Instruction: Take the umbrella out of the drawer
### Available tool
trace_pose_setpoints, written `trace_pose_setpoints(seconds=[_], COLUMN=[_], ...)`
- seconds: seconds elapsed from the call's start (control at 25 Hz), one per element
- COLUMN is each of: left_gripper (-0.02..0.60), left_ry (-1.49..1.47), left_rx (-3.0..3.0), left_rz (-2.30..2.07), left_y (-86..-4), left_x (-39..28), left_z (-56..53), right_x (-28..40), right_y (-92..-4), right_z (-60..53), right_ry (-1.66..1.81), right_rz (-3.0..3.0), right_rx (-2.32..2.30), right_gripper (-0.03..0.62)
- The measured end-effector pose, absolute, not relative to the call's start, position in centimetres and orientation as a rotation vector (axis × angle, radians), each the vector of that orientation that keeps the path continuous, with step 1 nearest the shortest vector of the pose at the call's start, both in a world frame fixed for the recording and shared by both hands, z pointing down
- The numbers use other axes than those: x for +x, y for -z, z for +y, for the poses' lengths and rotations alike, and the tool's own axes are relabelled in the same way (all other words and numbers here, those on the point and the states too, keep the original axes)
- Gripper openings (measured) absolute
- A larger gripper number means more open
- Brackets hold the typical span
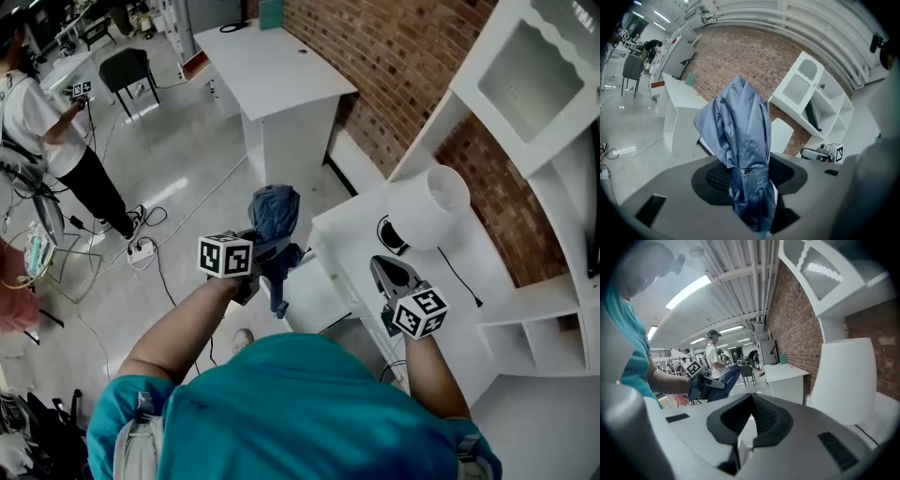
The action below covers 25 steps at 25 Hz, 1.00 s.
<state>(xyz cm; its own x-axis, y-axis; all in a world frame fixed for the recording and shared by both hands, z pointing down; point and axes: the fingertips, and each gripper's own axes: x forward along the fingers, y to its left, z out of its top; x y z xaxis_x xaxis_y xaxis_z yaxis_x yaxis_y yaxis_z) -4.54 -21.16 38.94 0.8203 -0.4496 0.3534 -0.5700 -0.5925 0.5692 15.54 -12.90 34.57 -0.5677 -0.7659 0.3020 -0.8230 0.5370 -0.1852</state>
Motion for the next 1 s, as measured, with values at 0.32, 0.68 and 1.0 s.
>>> trace_pose_setpoints(seconds=[0.32, 0.68, 1.0], left_gripper=[0.230, 0.230, 0.230], left_ry=[-0.018, 0.065, 0.183], left_rx=[2.535, 2.743, 2.823], left_rz=[-0.817, -0.804, -0.730], left_y=[-27.6, -20.0, -16.8], left_x=[-6.4, -6.1, -6.5], left_z=[-21.1, -19.6, -16.7], right_x=[17.9, 18.5, 17.8], right_y=[-26.7, -21.6, -19.3], right_z=[-14.6, -15.5, -14.5], right_ry=[-0.334, -0.259, -0.234], right_rz=[-2.646, -2.658, -2.680], right_rx=[1.404, 1.424, 1.432], right_gripper=[0.023, 0.021, 0.022])
